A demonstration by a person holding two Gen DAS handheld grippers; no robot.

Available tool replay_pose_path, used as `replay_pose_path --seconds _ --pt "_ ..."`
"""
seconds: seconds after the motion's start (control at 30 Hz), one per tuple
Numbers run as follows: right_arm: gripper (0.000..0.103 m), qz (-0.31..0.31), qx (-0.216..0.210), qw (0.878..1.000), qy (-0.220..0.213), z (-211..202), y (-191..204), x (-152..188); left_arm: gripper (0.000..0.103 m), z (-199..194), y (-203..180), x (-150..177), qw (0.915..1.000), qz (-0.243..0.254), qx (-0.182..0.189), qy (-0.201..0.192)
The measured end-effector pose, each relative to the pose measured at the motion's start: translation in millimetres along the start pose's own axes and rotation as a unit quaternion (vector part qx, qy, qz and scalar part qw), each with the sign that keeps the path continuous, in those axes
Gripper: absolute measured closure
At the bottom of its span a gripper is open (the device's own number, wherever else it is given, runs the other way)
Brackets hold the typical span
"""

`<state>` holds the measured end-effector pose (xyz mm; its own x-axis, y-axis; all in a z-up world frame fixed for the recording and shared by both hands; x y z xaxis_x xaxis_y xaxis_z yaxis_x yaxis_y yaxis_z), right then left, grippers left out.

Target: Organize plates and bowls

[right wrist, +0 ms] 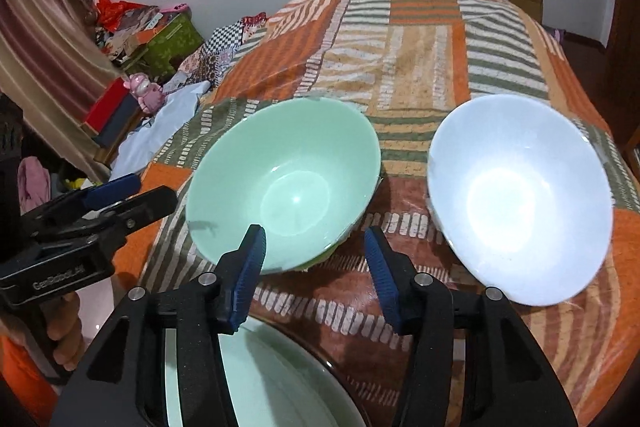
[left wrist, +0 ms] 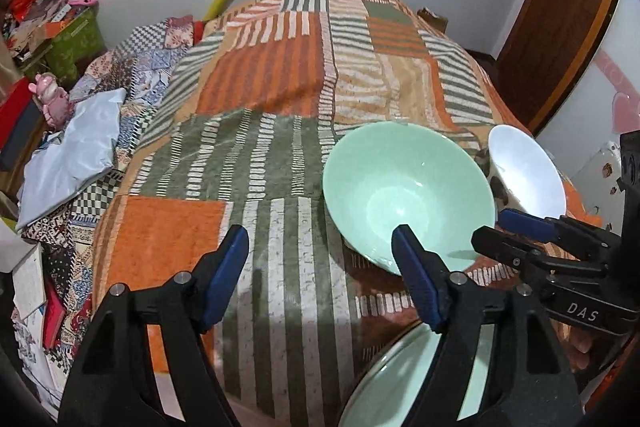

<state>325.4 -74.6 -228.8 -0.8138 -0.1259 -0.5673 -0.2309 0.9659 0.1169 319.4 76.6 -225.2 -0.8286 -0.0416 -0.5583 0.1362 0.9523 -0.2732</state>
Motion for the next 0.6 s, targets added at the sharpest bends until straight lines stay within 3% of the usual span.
replay_pose_path --seconds 0.2,0.47,0.6 --pt "0.062 0.008 0.001 1.000 0.010 10.4 -1.2 -3.5 0.052 23.8 1.4 -3.4 0.9996 -0.005 0.003 0.029" --pt "0.071 0.016 0.007 1.000 0.022 22.6 -6.0 -6.3 0.057 47.8 -4.9 -9.0 0.9988 0.007 0.008 0.048" --pt "0.072 0.012 0.010 1.000 0.019 24.7 -5.0 -8.3 0.071 57.8 -5.9 -7.3 0.9983 0.001 0.012 0.057"
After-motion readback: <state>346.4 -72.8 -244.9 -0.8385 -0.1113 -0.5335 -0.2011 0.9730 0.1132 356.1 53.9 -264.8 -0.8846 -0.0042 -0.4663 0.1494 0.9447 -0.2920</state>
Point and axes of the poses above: each gripper's, at about its wrist camera, not at the fingertips, and z roughly the way its jaws point, y to its left, x to its underside, the point moved 5 cm from there along z, roughly the way its jaws point, and after that the axes turned 13 degrees about x, right-handed, at the moved point
